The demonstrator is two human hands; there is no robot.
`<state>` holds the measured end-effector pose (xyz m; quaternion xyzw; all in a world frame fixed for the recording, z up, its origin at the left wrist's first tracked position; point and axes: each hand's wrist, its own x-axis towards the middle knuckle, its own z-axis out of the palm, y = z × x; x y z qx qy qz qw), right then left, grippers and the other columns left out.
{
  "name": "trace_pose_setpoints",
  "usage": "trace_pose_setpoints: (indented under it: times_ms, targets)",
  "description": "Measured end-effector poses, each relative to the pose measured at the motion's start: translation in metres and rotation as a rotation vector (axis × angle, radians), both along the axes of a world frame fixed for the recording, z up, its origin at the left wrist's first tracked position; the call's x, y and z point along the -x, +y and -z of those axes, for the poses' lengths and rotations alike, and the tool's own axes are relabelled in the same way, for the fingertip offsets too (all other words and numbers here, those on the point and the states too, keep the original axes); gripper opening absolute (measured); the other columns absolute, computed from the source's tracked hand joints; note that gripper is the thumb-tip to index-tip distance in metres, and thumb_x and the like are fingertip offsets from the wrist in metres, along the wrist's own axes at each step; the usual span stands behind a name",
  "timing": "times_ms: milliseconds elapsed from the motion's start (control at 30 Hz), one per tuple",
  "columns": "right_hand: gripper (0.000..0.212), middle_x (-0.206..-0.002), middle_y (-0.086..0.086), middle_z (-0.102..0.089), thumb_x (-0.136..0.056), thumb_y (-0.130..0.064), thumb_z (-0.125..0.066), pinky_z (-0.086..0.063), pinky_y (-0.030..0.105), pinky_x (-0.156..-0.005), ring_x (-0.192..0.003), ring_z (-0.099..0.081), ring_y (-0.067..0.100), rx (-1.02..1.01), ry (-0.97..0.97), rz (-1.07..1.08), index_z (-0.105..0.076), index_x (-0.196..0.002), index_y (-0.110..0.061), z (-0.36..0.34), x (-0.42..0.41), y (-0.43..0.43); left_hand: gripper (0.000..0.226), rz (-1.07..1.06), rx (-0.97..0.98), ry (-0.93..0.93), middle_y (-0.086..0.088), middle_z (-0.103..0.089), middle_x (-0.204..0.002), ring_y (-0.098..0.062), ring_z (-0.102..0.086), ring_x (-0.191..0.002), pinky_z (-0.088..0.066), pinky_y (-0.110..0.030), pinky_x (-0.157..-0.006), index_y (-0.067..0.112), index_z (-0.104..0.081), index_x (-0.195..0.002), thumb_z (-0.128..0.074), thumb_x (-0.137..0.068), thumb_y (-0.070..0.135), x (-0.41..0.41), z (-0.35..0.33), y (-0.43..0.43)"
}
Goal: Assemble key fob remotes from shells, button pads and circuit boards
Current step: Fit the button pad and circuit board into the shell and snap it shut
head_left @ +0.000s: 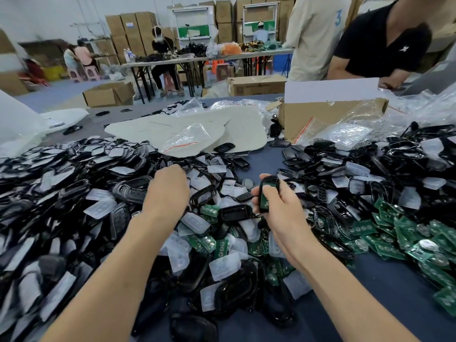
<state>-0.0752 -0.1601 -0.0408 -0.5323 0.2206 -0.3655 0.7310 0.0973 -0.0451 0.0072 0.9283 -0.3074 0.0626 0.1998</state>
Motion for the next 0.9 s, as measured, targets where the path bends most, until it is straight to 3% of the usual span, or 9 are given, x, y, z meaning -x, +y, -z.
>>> trace_pose_setpoints:
  times_ms: [100, 233, 300, 367, 467, 600, 700, 800, 900]
  targets:
    - [0.023, -0.077, -0.013, -0.072, -0.107, -0.013, -0.046, -0.051, 0.02, -0.064, -0.072, -0.065, 0.003, 0.042, 0.036, -0.021, -0.063, -0.108, -0.028, 0.001, 0.001, 0.002, 0.03, -0.009, -0.194, 0.038, -0.026, -0.064, -0.097, -0.041, -0.059, -0.083, -0.043, -0.04, -0.069, 0.0, -0.057, -0.084, -0.051, -0.102, 0.023, -0.014, 0.0, -0.004]
    - [0.018, -0.073, -0.012, -0.071, -0.103, -0.018, -0.057, -0.05, 0.016, -0.061, -0.069, -0.065, 0.003, 0.103, 0.068, -0.006, -0.07, -0.105, -0.031, -0.001, 0.004, 0.0, 0.042, -0.016, -0.226, 0.119, -0.014, -0.052, -0.078, -0.033, -0.05, -0.073, -0.039, -0.038, -0.069, 0.011, -0.037, -0.067, -0.051, -0.101, 0.032, -0.019, 0.001, -0.008]
    - [0.017, -0.069, -0.011, -0.069, -0.099, -0.018, -0.064, -0.047, 0.015, -0.056, -0.061, -0.061, 0.003, 0.093, 0.055, 0.015, -0.071, -0.106, -0.032, -0.003, 0.007, -0.002, 0.036, -0.02, -0.228, 0.136, -0.012, -0.053, -0.08, -0.032, -0.051, -0.074, -0.04, -0.037, -0.069, 0.007, -0.043, -0.073, -0.051, -0.099, 0.031, -0.019, 0.001, -0.009]
    - [0.023, -0.069, -0.011, -0.069, -0.095, -0.017, -0.069, -0.046, 0.015, -0.054, -0.059, -0.059, 0.004, 0.066, 0.033, 0.028, -0.071, -0.107, -0.037, -0.005, 0.009, -0.003, 0.027, -0.012, -0.251, 0.133, -0.017, -0.059, -0.098, -0.035, -0.055, -0.087, -0.042, -0.038, -0.074, 0.005, -0.053, -0.096, -0.051, -0.099, 0.032, -0.016, -0.001, -0.008]
    - [0.028, -0.071, -0.01, -0.068, -0.092, -0.012, -0.073, -0.045, 0.016, -0.051, -0.056, -0.056, 0.006, 0.026, -0.013, 0.033, -0.076, -0.096, -0.04, -0.006, 0.01, -0.004, 0.03, 0.023, -0.255, 0.092, -0.02, -0.06, -0.114, -0.04, -0.058, -0.102, -0.045, -0.042, -0.08, 0.006, -0.047, -0.116, -0.049, -0.101, 0.032, -0.01, -0.003, -0.006]
    - [0.017, -0.065, -0.008, -0.064, -0.086, -0.014, -0.075, -0.043, 0.017, -0.048, -0.054, -0.053, 0.006, -0.076, -0.054, -0.036, -0.078, -0.096, -0.028, -0.008, 0.008, -0.006, 0.026, 0.056, -0.132, -0.012, -0.02, -0.063, -0.104, -0.037, -0.057, -0.086, -0.043, -0.042, -0.071, 0.008, -0.043, -0.115, -0.041, -0.105, 0.033, -0.006, -0.002, 0.002]
    - [0.006, -0.062, -0.005, -0.06, -0.094, -0.011, -0.066, -0.043, 0.019, -0.046, -0.052, -0.056, 0.007, -0.162, -0.078, -0.093, -0.07, -0.096, -0.016, -0.007, 0.007, -0.006, 0.025, 0.119, 0.119, -0.057, -0.009, -0.067, -0.085, -0.031, -0.057, -0.07, -0.045, -0.042, -0.065, 0.018, -0.043, -0.112, -0.041, -0.105, 0.041, 0.006, -0.003, 0.006]
    - [0.015, -0.064, -0.002, -0.063, -0.1, -0.002, -0.057, -0.043, 0.021, -0.045, -0.052, -0.057, 0.01, -0.233, -0.079, -0.117, -0.068, -0.1, -0.012, -0.008, 0.006, -0.006, 0.023, 0.197, 0.286, -0.102, 0.002, -0.065, -0.067, -0.025, -0.06, -0.06, -0.048, -0.041, -0.06, 0.027, -0.041, -0.106, -0.039, -0.103, 0.05, 0.023, -0.001, 0.007]
    - [0.021, -0.061, -0.004, -0.063, -0.099, 0.002, -0.056, -0.043, 0.02, -0.047, -0.053, -0.056, 0.009, -0.17, -0.046, -0.118, -0.067, -0.111, -0.013, -0.009, 0.007, -0.007, 0.018, 0.215, 0.326, -0.1, 0.006, -0.063, -0.069, -0.016, -0.057, -0.058, -0.043, -0.038, -0.056, 0.028, -0.039, -0.102, -0.041, -0.103, 0.046, 0.03, 0.004, 0.005]
